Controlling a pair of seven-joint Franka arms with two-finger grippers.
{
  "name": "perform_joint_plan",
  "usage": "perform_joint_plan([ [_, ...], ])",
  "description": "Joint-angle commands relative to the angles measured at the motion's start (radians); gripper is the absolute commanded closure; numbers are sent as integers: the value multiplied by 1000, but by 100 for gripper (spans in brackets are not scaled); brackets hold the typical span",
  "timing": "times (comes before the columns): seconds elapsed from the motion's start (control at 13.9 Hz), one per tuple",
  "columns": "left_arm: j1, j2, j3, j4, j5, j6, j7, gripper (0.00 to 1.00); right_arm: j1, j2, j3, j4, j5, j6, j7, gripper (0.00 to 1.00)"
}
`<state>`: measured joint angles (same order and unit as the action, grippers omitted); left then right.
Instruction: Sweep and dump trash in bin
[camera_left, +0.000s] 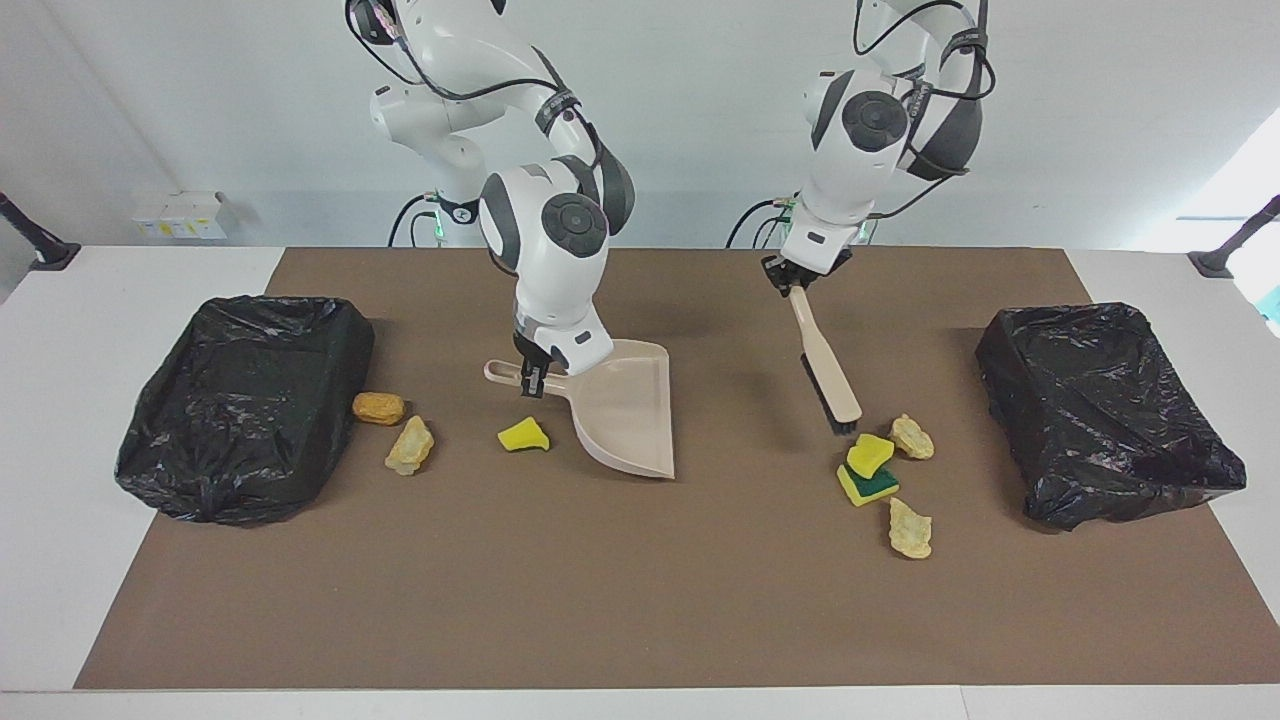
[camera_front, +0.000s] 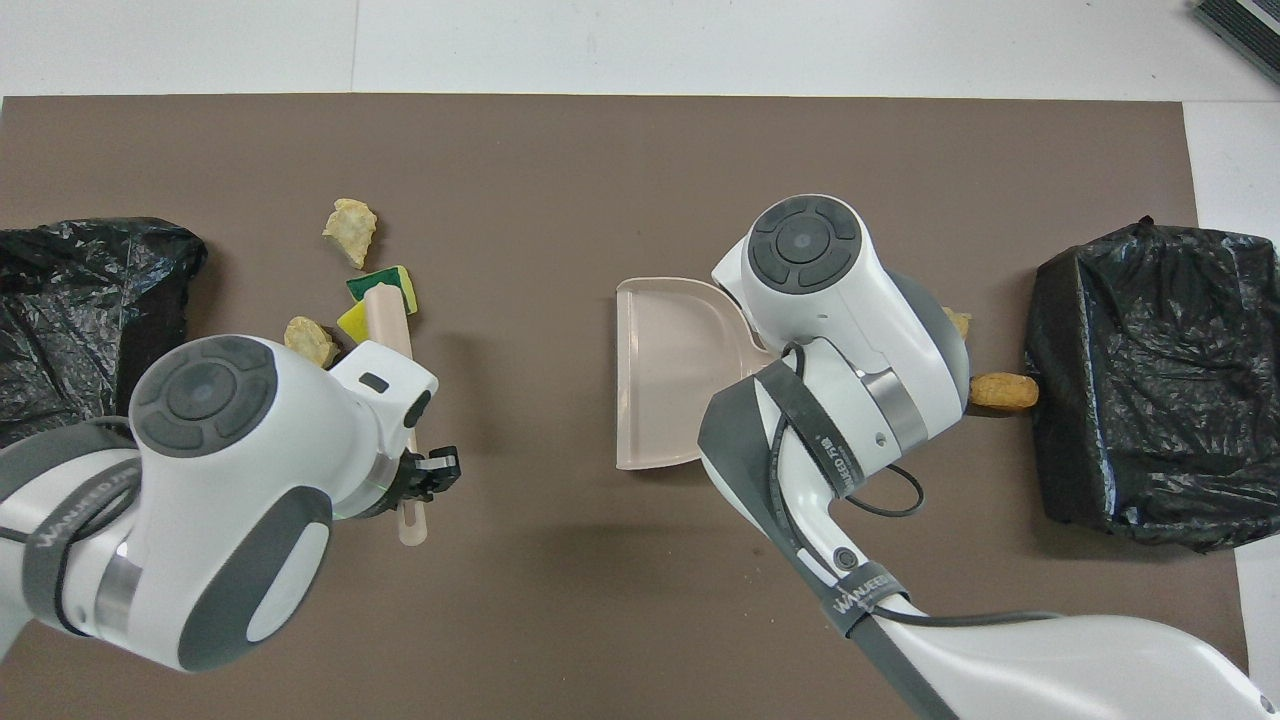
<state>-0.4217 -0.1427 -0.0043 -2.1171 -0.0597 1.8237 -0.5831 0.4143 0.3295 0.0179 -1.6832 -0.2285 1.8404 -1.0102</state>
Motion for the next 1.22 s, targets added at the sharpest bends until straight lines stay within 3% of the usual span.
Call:
perform_joint_plan([
  [0.0, 93, 43, -16, 58, 53, -11, 124, 100, -5, 16, 5, -24, -29, 68, 24, 100],
  [0.43, 352, 83, -17, 45, 58, 124, 457, 100, 1, 17, 5, -41, -48, 88, 24, 100],
  [0.65, 394, 78, -17, -29, 58, 153, 476, 100, 1, 14, 5, -56, -48, 108, 24, 100],
  [0.86, 419, 86, -17, -107, 52, 264, 516, 100, 1, 14, 7, -56, -48, 111, 25, 100],
  [1.15, 428, 149, -17, -112, 43, 356, 531, 100, 8, 14, 8, -56, -46, 109, 33, 100],
])
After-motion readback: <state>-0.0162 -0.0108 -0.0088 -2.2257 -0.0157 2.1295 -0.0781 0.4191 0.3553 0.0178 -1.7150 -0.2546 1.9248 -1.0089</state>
